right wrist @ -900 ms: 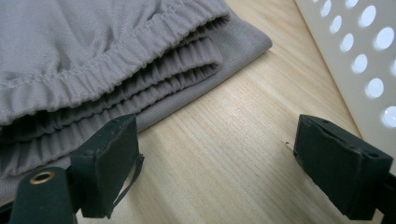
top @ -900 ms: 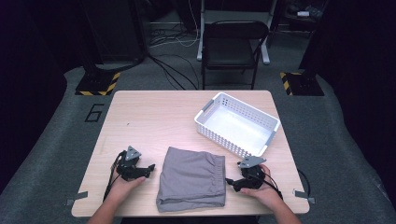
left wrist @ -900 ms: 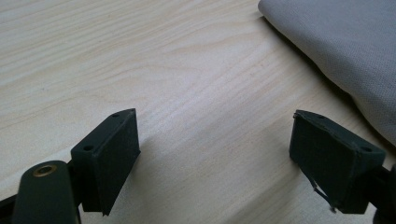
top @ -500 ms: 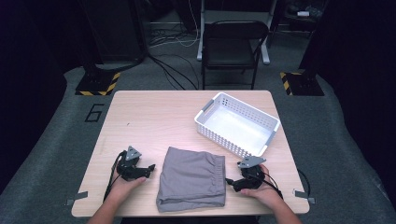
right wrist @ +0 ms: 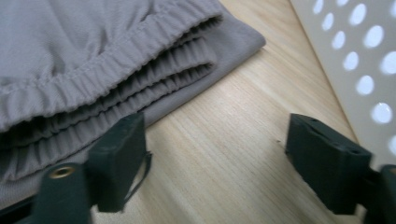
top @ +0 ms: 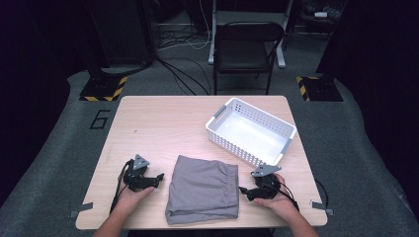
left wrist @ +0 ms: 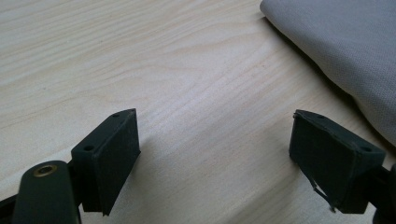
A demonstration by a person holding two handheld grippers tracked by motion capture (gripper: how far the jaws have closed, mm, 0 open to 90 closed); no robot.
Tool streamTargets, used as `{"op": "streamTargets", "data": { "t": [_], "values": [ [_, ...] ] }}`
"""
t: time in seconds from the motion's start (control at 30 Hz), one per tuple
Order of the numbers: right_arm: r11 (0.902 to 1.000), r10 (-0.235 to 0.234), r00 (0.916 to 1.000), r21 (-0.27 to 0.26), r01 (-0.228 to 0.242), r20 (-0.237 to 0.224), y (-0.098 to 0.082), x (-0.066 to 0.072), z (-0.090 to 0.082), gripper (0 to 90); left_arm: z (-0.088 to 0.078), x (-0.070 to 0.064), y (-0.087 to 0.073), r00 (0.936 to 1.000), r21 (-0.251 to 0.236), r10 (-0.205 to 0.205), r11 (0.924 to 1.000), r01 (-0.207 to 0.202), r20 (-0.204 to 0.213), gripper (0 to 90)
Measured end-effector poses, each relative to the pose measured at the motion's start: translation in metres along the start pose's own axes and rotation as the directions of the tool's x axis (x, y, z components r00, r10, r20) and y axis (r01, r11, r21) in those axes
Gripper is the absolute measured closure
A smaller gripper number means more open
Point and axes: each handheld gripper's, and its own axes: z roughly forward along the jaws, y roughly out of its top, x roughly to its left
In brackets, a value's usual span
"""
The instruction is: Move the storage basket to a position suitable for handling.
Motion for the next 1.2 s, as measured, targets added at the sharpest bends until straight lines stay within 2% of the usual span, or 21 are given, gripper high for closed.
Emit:
{"op": "streamTargets", "data": {
  "t": [0.03, 0.13, 0.17, 0.27, 0.37, 0.47, 0.53, 0.6, 0.67, 0.77, 0.9, 1.0, 1.13, 1.2],
  "values": [
    [0.9998, 0.010, 0.9999, 0.017, -0.010, 0.011, 0.002, 0.000, -0.002, 29.9, 0.000, 0.000, 0.000, 1.0000, 0.000, 0.000, 1.0000, 0.000, 0.000, 15.9],
    [0.9994, 0.018, 0.9998, 0.028, -0.018, 0.008, 0.003, 0.001, -0.003, 31.6, 0.000, 0.000, 0.000, 1.0000, 0.000, -0.002, 1.0000, 0.002, -0.001, 16.0],
    [0.9990, 0.006, 0.9999, 0.045, -0.006, 0.010, 0.005, 0.001, -0.004, 32.2, 0.001, 0.000, 0.000, 1.0000, -0.007, -0.003, 1.0000, 0.003, -0.005, 16.0],
    [0.9989, -0.011, 0.9998, 0.046, 0.010, 0.019, 0.007, 0.002, -0.007, 33.8, 0.001, 0.000, 0.000, 1.0000, -0.007, -0.004, 1.0000, 0.004, -0.006, 16.0],
    [0.9995, 0.017, 0.9997, 0.024, -0.018, 0.015, 0.013, 0.005, -0.015, 38.1, 0.001, 0.000, 0.000, 1.0000, -0.004, -0.004, 1.0000, 0.004, -0.006, 16.0],
    [1.0000, 0.006, 1.0000, -0.003, -0.006, 0.006, 0.018, 0.006, -0.020, 39.4, 0.001, 0.000, 0.000, 1.0000, -0.001, -0.003, 1.0000, 0.003, -0.005, 16.0],
    [0.9995, 0.000, 0.9998, -0.030, 0.001, 0.020, 0.023, 0.010, -0.026, 40.4, 0.001, 0.000, 0.000, 1.0000, -0.002, -0.004, 1.0000, 0.004, -0.005, 16.0],
    [0.9990, 0.014, 0.9991, -0.044, -0.012, 0.040, 0.028, 0.012, -0.030, 40.3, 0.001, 0.000, 0.000, 1.0000, -0.002, -0.004, 1.0000, 0.004, -0.003, 16.0],
    [0.9987, 0.025, 0.9987, -0.046, -0.023, 0.044, 0.032, 0.014, -0.034, 40.7, 0.001, 0.000, 0.000, 1.0000, -0.001, -0.004, 1.0000, 0.004, -0.004, 16.0],
    [0.9971, 0.068, 0.9969, -0.037, -0.066, 0.041, 0.038, 0.015, -0.041, 43.9, 0.001, 0.000, 0.000, 1.0000, -0.001, -0.003, 1.0000, 0.003, -0.003, 16.0],
    [0.9976, 0.061, 0.9970, -0.036, -0.060, 0.047, 0.046, 0.014, -0.051, 44.6, 0.001, 0.000, 0.000, 1.0000, -0.002, -0.003, 1.0000, 0.003, -0.005, 16.0],
    [0.9960, 0.076, 0.9950, -0.052, -0.072, 0.065, 0.052, 0.014, -0.056, 44.6, 0.001, 0.000, 0.000, 1.0000, 0.000, -0.002, 1.0000, 0.002, -0.004, 16.0],
    [0.9949, 0.080, 0.9938, -0.067, -0.075, 0.078, 0.061, 0.008, -0.059, 44.4, 0.001, 0.000, 0.001, 1.0000, 0.000, -0.003, 1.0000, 0.003, -0.005, 16.0],
    [0.9930, 0.097, 0.9918, -0.075, -0.091, 0.083, 0.065, 0.005, -0.061, 44.3, 0.001, 0.000, 0.001, 1.0000, 0.001, -0.003, 1.0000, 0.003, -0.004, 16.0]
  ]
}}
